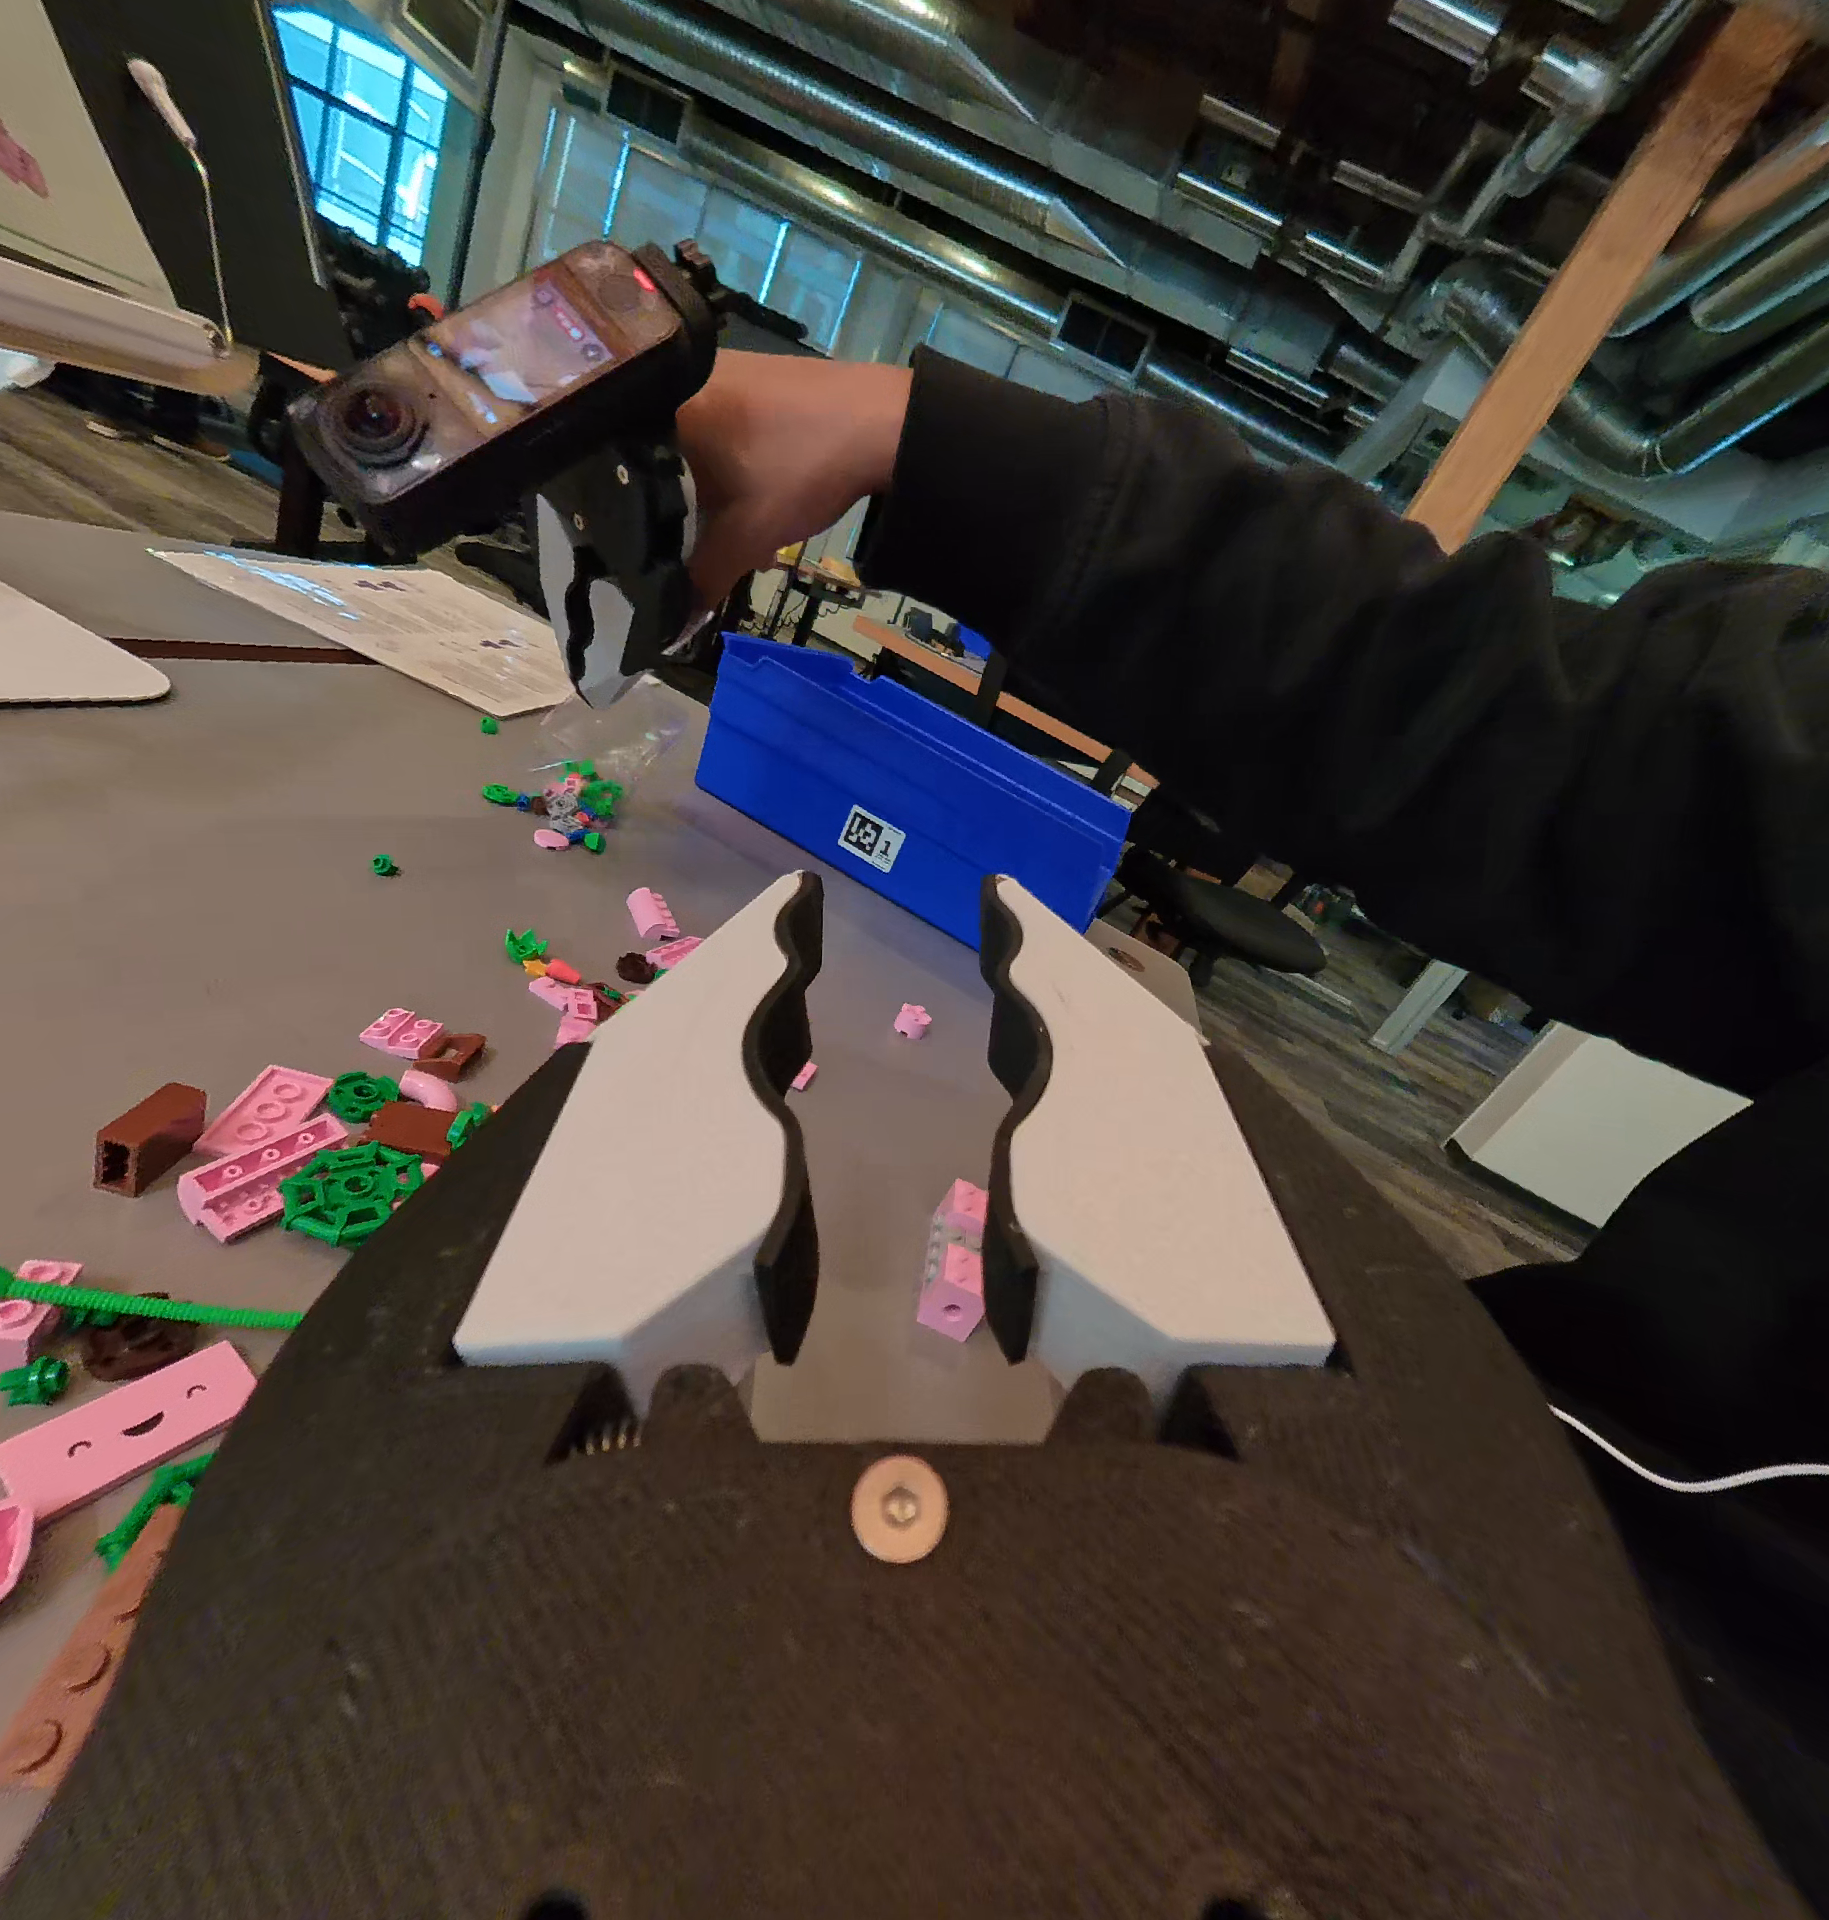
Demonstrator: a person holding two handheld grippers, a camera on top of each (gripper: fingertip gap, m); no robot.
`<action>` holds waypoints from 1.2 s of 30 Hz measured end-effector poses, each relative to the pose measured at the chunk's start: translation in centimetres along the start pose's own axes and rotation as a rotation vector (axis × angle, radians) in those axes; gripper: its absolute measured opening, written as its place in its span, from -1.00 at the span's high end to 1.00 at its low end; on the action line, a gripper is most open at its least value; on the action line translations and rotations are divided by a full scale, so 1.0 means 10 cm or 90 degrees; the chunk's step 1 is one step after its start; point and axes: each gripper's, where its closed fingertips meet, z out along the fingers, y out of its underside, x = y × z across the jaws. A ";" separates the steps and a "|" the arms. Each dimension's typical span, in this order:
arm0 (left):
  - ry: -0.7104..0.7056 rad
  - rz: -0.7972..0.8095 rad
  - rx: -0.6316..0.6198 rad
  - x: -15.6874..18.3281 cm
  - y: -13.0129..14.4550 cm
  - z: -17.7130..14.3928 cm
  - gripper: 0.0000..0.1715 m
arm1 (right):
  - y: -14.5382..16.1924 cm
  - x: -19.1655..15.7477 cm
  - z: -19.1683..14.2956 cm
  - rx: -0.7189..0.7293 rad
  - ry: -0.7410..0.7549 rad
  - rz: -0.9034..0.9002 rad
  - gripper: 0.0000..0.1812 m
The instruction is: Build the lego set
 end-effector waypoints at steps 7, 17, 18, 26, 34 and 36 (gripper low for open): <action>-0.003 -0.005 0.003 -0.02 -0.01 -0.01 0.68 | 0.05 0.07 -0.06 -0.119 0.051 -0.087 1.00; 0.000 -0.010 0.007 -0.02 -0.02 -0.02 0.69 | 0.11 0.03 -0.15 -0.210 0.081 -0.151 1.00; 0.001 -0.010 0.006 -0.02 -0.02 -0.02 0.69 | 0.10 0.02 -0.15 -0.210 0.083 -0.154 1.00; -0.004 -0.011 0.006 -0.03 -0.03 -0.03 0.70 | 0.08 0.06 -0.23 -0.172 0.120 -0.137 1.00; -0.031 0.008 0.016 -0.08 -0.08 -0.09 0.70 | 0.02 0.41 -0.55 -0.040 0.274 -0.125 1.00; -0.082 0.032 0.039 -0.19 -0.16 -0.17 0.70 | -0.21 0.39 -0.79 0.104 0.290 -0.079 1.00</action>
